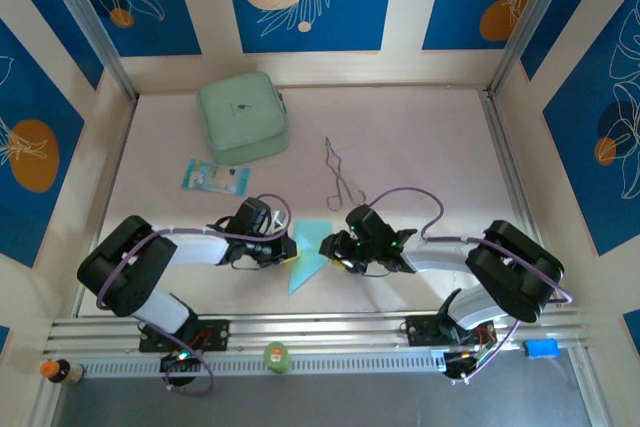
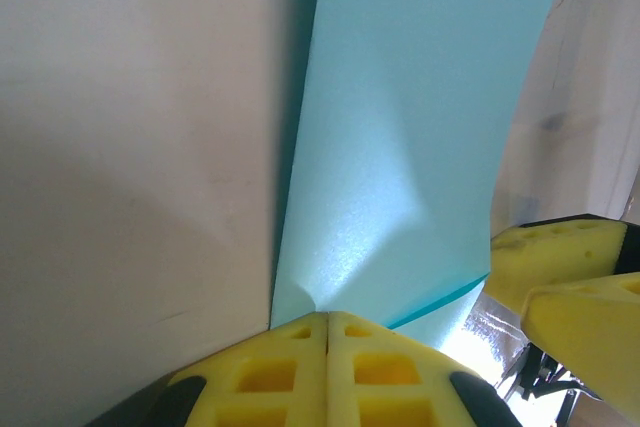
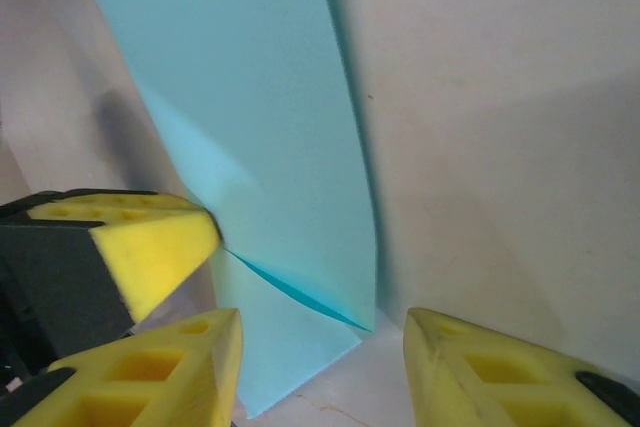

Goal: Fold a paper plane with a square sheet of paper (pick it up from the middle)
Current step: Perform the fifth fold on the wing at the bottom-center of the table.

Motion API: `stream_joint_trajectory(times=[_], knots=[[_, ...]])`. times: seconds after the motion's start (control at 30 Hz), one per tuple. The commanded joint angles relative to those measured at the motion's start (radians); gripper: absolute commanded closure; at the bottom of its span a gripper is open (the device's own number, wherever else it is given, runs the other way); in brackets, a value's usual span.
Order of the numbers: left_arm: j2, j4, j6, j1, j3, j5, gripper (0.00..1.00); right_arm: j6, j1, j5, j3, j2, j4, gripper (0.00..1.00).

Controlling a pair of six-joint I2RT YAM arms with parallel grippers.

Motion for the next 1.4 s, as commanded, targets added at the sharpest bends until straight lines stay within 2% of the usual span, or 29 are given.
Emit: stream_joint_trajectory(times=[0.0,0.17,0.37,0.47,0.6,1.13,1.37], knots=[[0.017,-0.108,-0.008,-0.002,-0.030,-0.076,0.99,-0.001,0.000,-0.017,-0.006,0.011,0.090,0.56],[0.016,-0.102,-0.011,-0.003,-0.030,-0.071,1.00,0.006,-0.014,-0.020,0.008,0.036,0.110,0.58],[0.014,-0.098,-0.011,-0.002,-0.033,-0.070,0.99,-0.008,-0.027,-0.024,0.004,0.035,0.114,0.55],[0.010,-0.108,-0.009,-0.001,-0.029,-0.069,0.99,-0.026,-0.044,-0.041,-0.023,0.029,0.170,0.53],[0.014,-0.102,-0.008,-0.001,-0.028,-0.071,0.99,-0.076,-0.080,-0.122,-0.022,0.050,0.222,0.53],[0.027,-0.095,-0.002,-0.002,-0.023,-0.061,0.99,-0.152,-0.137,-0.228,0.026,0.151,0.261,0.53],[0.030,-0.098,0.005,-0.001,-0.017,-0.055,0.99,-0.227,-0.181,-0.302,0.043,0.186,0.288,0.58]])
